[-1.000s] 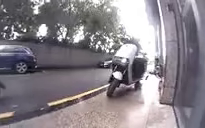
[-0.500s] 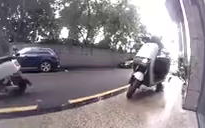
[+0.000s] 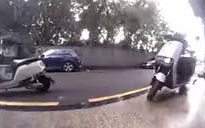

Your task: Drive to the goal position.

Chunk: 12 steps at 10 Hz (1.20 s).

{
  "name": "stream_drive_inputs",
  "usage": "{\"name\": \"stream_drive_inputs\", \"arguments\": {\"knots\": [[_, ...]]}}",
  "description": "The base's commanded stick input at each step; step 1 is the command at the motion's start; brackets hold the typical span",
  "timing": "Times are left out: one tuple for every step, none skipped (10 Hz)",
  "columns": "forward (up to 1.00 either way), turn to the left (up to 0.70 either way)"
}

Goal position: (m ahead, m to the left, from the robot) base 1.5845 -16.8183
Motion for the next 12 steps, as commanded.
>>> {"name": "stream_drive_inputs", "arguments": {"knots": [[0.0,0.35],[0.0,0.45],[0.0,0.45],[0.0,0.45],[0.0,0.45],[0.0,0.45],[0.0,0.45],[0.0,0.06],[0.0,0.0],[0.0,0.0],[0.0,0.0],[0.0,0.0]]}}
